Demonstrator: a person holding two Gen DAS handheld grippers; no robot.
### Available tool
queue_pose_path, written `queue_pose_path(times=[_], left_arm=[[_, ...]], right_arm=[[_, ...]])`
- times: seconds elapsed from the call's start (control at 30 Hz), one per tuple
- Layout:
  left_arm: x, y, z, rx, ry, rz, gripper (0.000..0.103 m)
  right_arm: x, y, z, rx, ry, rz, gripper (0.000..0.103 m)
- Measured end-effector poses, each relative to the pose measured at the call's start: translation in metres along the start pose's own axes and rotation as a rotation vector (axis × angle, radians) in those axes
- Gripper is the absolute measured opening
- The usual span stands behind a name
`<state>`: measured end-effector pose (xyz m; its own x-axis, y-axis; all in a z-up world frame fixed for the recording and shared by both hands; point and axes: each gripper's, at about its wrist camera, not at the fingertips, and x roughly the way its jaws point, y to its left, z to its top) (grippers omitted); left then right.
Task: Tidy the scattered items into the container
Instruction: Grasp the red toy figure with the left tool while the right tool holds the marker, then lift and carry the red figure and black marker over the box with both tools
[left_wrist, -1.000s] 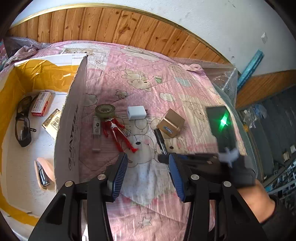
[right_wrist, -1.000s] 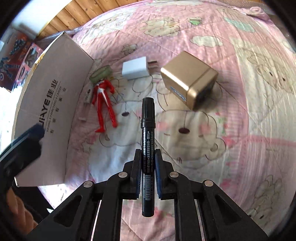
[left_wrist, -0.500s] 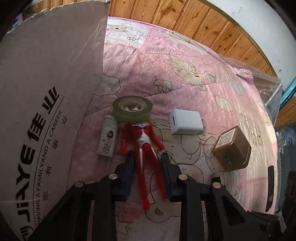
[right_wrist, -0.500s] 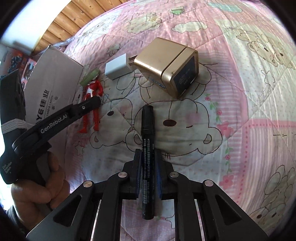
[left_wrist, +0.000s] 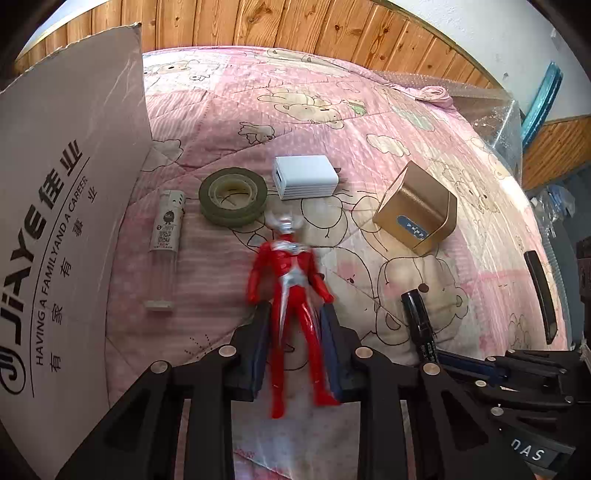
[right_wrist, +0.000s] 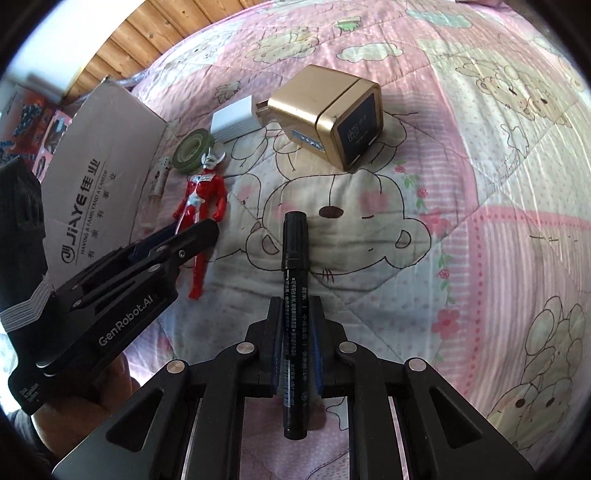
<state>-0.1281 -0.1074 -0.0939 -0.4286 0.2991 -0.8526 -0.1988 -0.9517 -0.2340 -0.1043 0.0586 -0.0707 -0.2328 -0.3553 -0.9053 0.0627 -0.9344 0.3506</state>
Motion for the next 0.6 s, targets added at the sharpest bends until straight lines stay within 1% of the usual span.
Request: queue_pose_path(times=[0.07,0.13,0.37,0.6], left_arm=[[-0.003,0.002,-0.001,-0.009,0.013,-0.025,0.027],[-0.011,0.002,-0.006,-0.005,0.013,-0.035,0.026],[-0.04,-0.001,-0.03,0.015,0.015,-0.08,0.026],[-0.056,-0.017,-0.032,0.052,0.003,-0.107,0.026]], right_arm=[[-0.004,-0.002,-0.004,0.021,-0.01,0.011,0.014],[-0.01,-0.003,-0.012,0.043,-0.02,0.02,0.014],[-0.017,-0.001,-0.018,0.091,-0.061,0.044,0.014],[-0.026,0.0,-0.024,0.11,-0.084,0.052,0.014]])
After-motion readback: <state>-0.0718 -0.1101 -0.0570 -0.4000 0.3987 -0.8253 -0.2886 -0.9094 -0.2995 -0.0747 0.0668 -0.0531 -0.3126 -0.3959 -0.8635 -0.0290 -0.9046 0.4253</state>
